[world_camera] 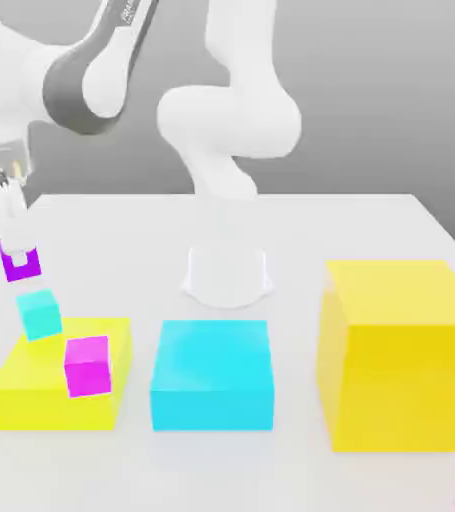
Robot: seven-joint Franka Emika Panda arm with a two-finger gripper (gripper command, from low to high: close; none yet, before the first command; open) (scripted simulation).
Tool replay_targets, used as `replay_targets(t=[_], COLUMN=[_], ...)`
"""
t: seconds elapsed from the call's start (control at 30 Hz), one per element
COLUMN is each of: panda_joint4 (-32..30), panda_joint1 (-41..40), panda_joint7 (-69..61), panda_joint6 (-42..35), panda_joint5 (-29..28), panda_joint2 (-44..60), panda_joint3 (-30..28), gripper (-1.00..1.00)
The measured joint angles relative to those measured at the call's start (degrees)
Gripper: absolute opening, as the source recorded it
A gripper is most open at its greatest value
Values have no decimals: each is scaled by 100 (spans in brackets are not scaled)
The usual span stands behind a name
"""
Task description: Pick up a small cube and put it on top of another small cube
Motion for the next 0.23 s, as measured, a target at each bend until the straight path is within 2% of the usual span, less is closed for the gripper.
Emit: replay_targets(t=[0.1,0.13,0.23], panda_joint4=[-157,-199,-199], panda_joint1=[83,109,109], panda_joint7=[-90,-133,-133], panda_joint6=[689,904,904], panda_joint5=[117,170,170], panda_joint2=[544,720,720], panda_joint3=[-121,-153,-153], gripper=[-100,100,100])
